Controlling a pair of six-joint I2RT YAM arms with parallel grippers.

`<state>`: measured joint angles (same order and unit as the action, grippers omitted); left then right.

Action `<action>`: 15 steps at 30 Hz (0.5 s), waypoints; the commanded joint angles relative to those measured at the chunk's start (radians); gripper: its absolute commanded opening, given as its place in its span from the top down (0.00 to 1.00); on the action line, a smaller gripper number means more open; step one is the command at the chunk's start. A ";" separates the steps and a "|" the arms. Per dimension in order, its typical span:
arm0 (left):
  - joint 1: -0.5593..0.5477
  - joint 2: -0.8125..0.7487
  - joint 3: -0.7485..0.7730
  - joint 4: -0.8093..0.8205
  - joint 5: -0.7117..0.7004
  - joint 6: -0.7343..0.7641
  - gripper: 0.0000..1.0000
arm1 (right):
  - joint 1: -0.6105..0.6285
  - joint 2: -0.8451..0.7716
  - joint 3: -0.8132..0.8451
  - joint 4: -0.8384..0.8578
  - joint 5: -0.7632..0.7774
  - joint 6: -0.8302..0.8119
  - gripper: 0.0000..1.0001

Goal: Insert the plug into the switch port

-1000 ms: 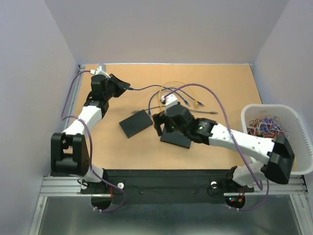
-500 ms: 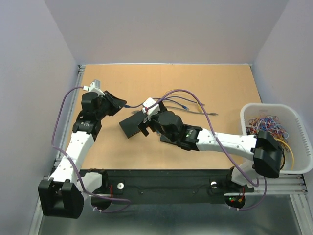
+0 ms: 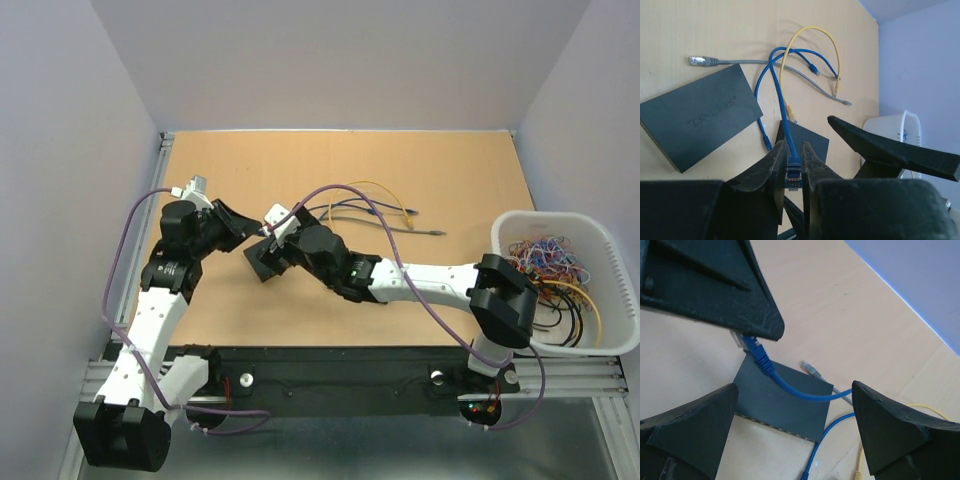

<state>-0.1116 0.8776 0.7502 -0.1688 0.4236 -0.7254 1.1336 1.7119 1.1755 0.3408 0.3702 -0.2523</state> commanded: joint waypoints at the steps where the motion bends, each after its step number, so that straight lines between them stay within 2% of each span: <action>1: -0.003 -0.046 0.028 -0.029 0.058 0.017 1.00 | 0.005 0.014 0.062 0.125 0.007 -0.031 0.00; 7: -0.003 -0.083 0.005 -0.043 0.116 0.001 1.00 | 0.005 0.064 0.093 0.156 0.016 -0.064 0.02; 10: -0.003 -0.097 0.009 -0.051 0.139 -0.006 1.00 | 0.005 0.080 0.092 0.181 0.015 -0.074 0.26; 11: -0.003 -0.101 0.014 -0.063 0.145 -0.005 1.00 | 0.005 0.081 0.089 0.185 0.015 -0.076 0.40; 13: -0.003 -0.111 0.024 -0.074 0.136 -0.002 1.00 | 0.005 0.077 0.078 0.193 0.010 -0.079 0.52; 14: -0.003 -0.112 0.029 -0.086 0.132 0.003 1.00 | 0.006 0.063 0.060 0.198 0.001 -0.074 0.67; 15: -0.003 -0.115 0.037 -0.090 0.127 0.006 1.00 | 0.005 0.052 0.049 0.202 -0.002 -0.074 0.75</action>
<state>-0.1116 0.8013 0.7506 -0.2302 0.5144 -0.7380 1.1503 1.7950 1.2297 0.4389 0.3431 -0.3122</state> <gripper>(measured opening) 0.247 0.394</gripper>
